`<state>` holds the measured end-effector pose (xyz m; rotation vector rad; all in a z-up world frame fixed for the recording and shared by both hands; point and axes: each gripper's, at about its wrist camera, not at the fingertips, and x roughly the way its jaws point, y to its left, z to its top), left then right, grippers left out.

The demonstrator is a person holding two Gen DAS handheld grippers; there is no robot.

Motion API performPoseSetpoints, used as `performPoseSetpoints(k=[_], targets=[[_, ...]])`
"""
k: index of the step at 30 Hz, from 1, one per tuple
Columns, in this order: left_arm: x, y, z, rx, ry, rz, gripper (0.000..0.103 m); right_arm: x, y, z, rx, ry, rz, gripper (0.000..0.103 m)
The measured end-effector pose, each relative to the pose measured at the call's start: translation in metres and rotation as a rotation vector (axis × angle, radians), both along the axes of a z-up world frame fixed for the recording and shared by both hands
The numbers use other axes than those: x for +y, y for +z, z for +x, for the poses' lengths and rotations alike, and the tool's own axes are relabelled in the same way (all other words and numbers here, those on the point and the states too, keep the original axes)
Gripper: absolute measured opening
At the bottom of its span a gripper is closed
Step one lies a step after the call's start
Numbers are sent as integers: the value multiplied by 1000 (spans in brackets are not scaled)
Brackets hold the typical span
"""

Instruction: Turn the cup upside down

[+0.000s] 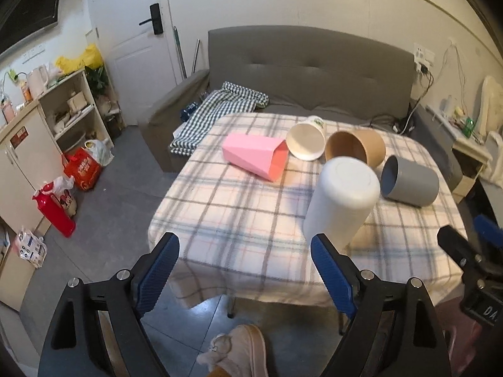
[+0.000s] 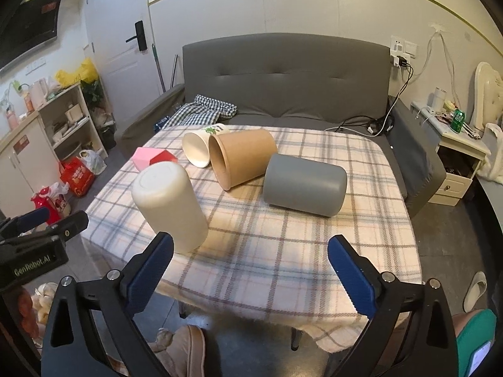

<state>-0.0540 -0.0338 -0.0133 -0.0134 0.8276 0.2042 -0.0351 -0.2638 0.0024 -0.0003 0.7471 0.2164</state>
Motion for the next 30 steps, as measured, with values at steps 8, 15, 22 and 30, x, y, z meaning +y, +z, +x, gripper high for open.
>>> performPoseSetpoints(k=[8, 15, 22, 30], targets=[[6, 8, -9, -31, 9, -41, 89, 3, 8, -6, -12, 0, -2, 103], [7, 8, -10, -31, 11, -43, 89, 3, 12, -7, -16, -2, -11, 103], [8, 9, -11, -40, 13, -40, 89, 3, 12, -8, -14, -7, -10, 103], [7, 12, -11, -36, 13, -46, 89, 3, 12, -7, -7, -8, -11, 103]])
